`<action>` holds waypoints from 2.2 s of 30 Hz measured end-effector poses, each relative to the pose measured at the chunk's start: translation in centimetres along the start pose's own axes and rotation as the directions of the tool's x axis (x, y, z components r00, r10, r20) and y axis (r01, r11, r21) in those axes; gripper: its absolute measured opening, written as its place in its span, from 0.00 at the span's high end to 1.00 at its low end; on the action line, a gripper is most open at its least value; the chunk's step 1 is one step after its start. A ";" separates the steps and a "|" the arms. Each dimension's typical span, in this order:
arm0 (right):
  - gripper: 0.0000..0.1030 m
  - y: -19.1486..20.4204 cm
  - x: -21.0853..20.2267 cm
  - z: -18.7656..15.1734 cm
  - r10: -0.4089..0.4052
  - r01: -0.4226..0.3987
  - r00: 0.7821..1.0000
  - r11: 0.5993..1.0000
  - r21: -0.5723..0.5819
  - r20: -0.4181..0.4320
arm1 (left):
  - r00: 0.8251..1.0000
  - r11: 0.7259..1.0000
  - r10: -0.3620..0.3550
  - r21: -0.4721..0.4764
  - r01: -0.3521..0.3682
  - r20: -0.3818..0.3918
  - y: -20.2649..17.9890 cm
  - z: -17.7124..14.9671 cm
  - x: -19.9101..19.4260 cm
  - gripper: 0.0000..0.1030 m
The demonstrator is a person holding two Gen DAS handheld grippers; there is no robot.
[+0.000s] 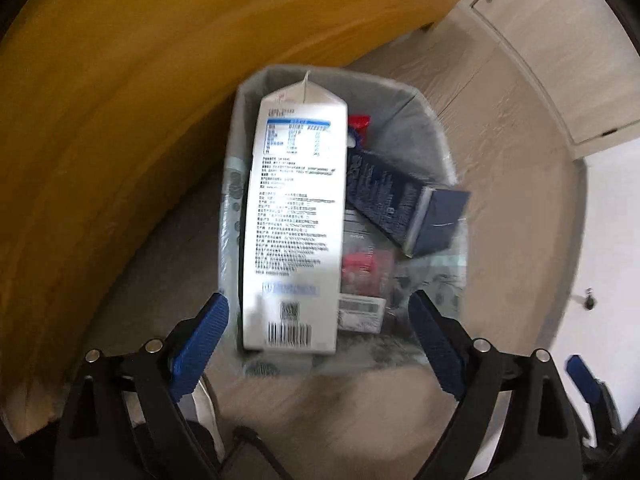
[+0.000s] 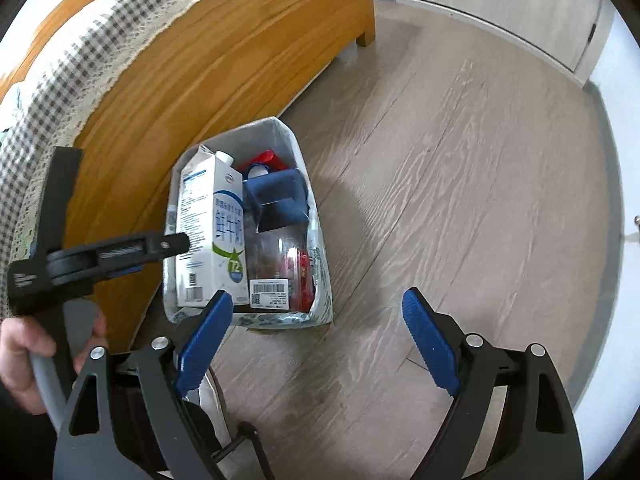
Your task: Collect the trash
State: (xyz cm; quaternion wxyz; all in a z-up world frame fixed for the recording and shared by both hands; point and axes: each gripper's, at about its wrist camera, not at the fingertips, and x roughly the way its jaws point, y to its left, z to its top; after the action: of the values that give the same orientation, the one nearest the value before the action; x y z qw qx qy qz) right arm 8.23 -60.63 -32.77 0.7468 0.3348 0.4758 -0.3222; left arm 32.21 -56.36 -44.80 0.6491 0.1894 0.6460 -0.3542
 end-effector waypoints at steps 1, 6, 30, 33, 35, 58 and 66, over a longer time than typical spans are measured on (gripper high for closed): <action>0.19 0.2 -0.6 0.1 -0.002 0.002 1.000 1.000 -0.009 0.005 | 1.000 1.000 -0.022 -0.005 0.022 0.010 0.1 -0.3 -1.3 0.14; 0.19 1.9 -2.6 0.6 -0.051 0.049 0.999 0.995 -0.092 -0.017 | 0.996 0.999 -0.045 0.025 0.043 0.079 -1.0 -2.5 -6.5 0.14; 0.19 40.8 -22.2 6.3 0.417 -0.198 0.892 0.710 -0.675 0.177 | 0.544 0.872 0.461 -0.472 -0.131 0.701 34.8 -14.5 -55.3 0.10; 0.19 47.3 -23.0 7.5 0.451 -0.227 0.880 0.679 -0.698 0.152 | 0.516 0.840 0.512 -0.526 -0.133 0.687 39.7 -14.9 -58.9 0.07; 0.19 51.0 -23.2 8.6 0.479 -0.259 0.868 0.661 -0.704 0.131 | 0.507 0.830 0.525 -0.543 -0.129 0.683 42.3 -14.6 -60.3 0.07; 0.19 72.6 -17.0 14.0 0.708 -0.191 0.629 0.543 -0.818 0.323 | 0.256 0.788 0.616 -0.594 -0.165 0.745 57.5 -0.5 -60.1 0.07; 0.19 73.2 -16.5 13.9 0.707 -0.187 0.631 0.538 -0.822 0.319 | 0.230 0.785 0.620 -0.586 -0.201 0.750 57.6 -0.5 -59.7 0.07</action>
State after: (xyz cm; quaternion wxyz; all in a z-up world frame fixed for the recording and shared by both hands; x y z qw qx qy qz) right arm 68.04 -27.60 1.20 0.9843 0.0025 0.1751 0.0208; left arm 77.54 -4.19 1.10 0.9863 -0.0010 0.1445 -0.0797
